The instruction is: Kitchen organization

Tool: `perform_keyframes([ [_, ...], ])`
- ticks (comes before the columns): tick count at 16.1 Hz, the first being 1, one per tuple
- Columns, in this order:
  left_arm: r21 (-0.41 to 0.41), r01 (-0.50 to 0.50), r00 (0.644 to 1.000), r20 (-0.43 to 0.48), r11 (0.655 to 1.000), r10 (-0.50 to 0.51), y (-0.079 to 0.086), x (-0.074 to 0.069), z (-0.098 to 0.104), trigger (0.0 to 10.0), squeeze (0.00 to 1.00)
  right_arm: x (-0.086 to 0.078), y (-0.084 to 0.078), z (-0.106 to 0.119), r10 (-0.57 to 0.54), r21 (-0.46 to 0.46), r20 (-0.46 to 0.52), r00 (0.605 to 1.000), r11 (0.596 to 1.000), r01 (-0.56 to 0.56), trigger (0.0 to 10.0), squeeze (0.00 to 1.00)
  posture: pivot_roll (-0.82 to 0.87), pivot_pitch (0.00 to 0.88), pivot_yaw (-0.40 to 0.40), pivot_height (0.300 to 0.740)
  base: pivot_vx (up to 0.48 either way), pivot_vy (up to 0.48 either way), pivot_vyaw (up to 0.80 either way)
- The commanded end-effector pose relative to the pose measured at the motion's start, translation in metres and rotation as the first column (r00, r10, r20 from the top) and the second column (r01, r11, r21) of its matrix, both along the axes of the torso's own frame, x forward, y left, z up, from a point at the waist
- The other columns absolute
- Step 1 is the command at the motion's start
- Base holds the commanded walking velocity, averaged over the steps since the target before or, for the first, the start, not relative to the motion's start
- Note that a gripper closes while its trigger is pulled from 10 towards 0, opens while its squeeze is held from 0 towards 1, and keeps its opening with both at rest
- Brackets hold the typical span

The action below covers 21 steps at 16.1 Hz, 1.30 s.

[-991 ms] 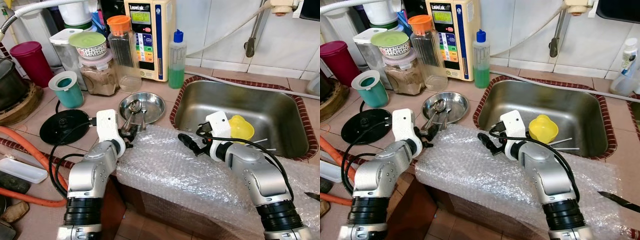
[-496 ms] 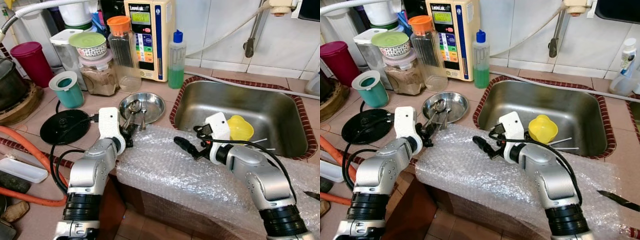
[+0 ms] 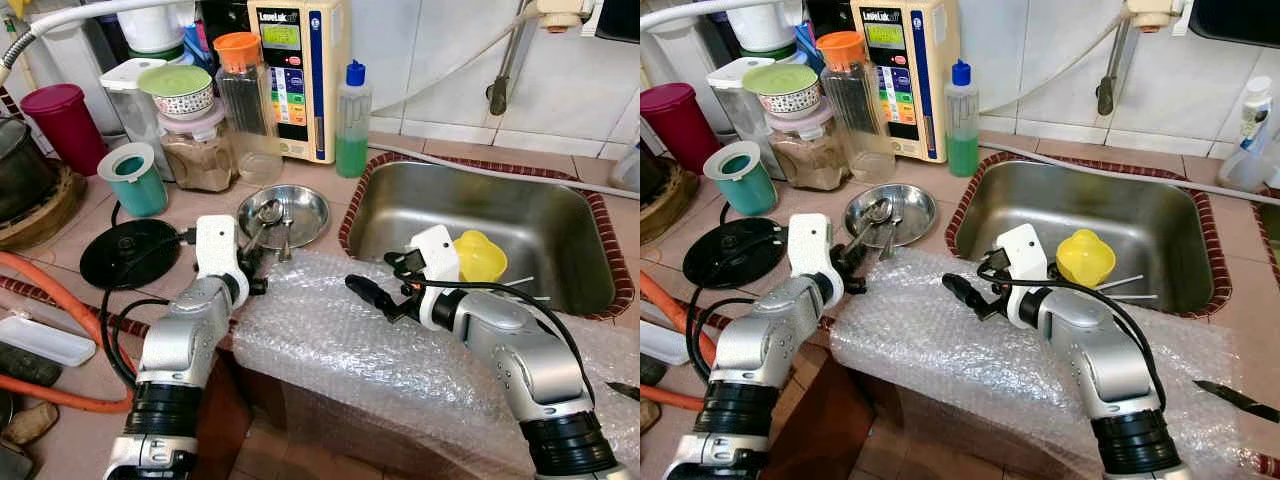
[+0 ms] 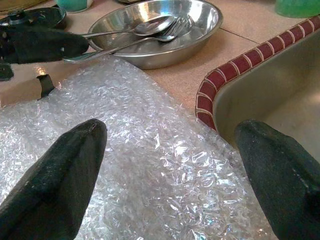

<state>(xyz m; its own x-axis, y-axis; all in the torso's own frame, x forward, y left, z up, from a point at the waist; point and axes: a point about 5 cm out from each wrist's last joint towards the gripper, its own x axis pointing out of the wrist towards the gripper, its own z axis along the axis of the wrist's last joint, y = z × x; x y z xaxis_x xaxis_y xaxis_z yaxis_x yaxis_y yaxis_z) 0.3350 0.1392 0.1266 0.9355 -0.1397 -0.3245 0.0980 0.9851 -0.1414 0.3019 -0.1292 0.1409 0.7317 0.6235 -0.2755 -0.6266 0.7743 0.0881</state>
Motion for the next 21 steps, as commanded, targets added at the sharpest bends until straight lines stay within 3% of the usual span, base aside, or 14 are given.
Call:
perform_keyframes([
  [1, 0.011, -0.001, 1.0, 0.017, 1.0, 0.001, 0.003, 0.003, 0.003, 0.0, 0.0, -0.001, 0.003, 0.006, 0.013, -0.006, 0.025, 1.0, 1.0, -0.013, 10.0, 0.0, 0.0, 0.0, 0.096, 0.74, 0.0, 0.0, 0.0],
  [10, -0.005, -0.024, 0.997, 0.07, 1.0, 0.024, 0.005, 0.005, 0.008, 0.0, 0.0, 0.0, 0.002, 0.005, 0.009, -0.014, 0.021, 1.0, 1.0, -0.009, 10.0, 0.0, 0.0, 0.0, 0.095, 0.74, 0.0, 0.0, 0.0],
  [16, -0.039, -0.018, 0.974, 0.223, 0.999, 0.026, 0.0, 0.005, 0.029, 0.0, 0.0, 0.004, -0.001, 0.006, -0.026, -0.013, 0.028, 0.999, 1.0, 0.027, 10.0, 0.0, 0.0, 0.0, 0.093, 0.74, 0.0, 0.0, 0.0],
  [20, -0.01, 0.018, 0.941, 0.338, 1.0, -0.014, -0.005, 0.003, 0.04, 0.0, 0.0, 0.016, -0.013, 0.012, -0.172, 0.05, 0.047, 0.984, 0.984, 0.169, 10.0, 0.0, 0.0, 0.0, 0.091, 0.74, 0.0, 0.0, 0.0],
  [21, 0.027, 0.062, 0.92, 0.385, 0.998, -0.068, -0.011, 0.0, 0.043, 0.0, 0.0, 0.023, -0.02, 0.017, -0.252, 0.097, 0.044, 0.967, 0.964, 0.247, 10.0, 0.0, 0.0, 0.0, 0.089, 0.74, 0.0, 0.0, 0.0],
])
